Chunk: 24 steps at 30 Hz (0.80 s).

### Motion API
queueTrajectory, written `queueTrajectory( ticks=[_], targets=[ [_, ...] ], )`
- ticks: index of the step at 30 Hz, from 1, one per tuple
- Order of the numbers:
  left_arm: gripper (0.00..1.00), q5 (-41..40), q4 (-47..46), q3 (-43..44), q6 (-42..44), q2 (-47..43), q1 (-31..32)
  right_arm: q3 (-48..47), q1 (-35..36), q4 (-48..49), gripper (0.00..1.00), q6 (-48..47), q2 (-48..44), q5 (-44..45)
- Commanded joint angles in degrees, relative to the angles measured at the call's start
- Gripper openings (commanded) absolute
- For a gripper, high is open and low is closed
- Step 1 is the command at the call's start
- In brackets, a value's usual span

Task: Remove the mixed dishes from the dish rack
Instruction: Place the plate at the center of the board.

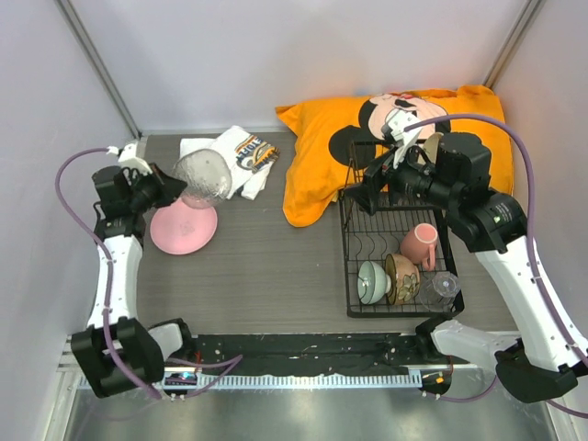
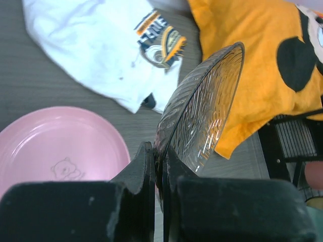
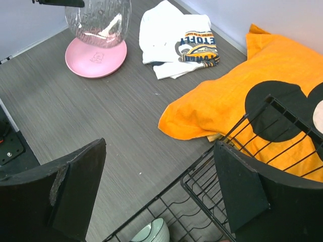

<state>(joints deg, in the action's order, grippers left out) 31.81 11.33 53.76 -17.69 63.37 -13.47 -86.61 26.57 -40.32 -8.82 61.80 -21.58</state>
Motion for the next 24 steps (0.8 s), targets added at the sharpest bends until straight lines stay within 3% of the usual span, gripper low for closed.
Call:
queueTrajectory(
  ticks=[1, 7, 14, 24],
  targets=[
    [0.0, 9.3, -9.4, -2.4, -7.1, 5.0, -8.6, 0.6, 0.0, 2.9, 0.92, 0.6, -1.7, 1.3],
    [0.0, 10.9, -11.1, -5.9, -8.3, 11.4, -14.3, 1.7, -0.3, 3.0, 0.93, 0.2, -2.6, 0.8],
    [0.0, 12.0, -7.3, -6.0, -5.0, 18.4, -18.9, 2.1, -0.4, 2.7, 0.94, -1.3, -3.3, 6.1],
    [0.0, 9.9, -5.6, -6.6, 0.4, 25.1, -19.9, 2.4, -0.6, 2.2, 0.94, -3.4, -4.5, 11.5]
  ],
)
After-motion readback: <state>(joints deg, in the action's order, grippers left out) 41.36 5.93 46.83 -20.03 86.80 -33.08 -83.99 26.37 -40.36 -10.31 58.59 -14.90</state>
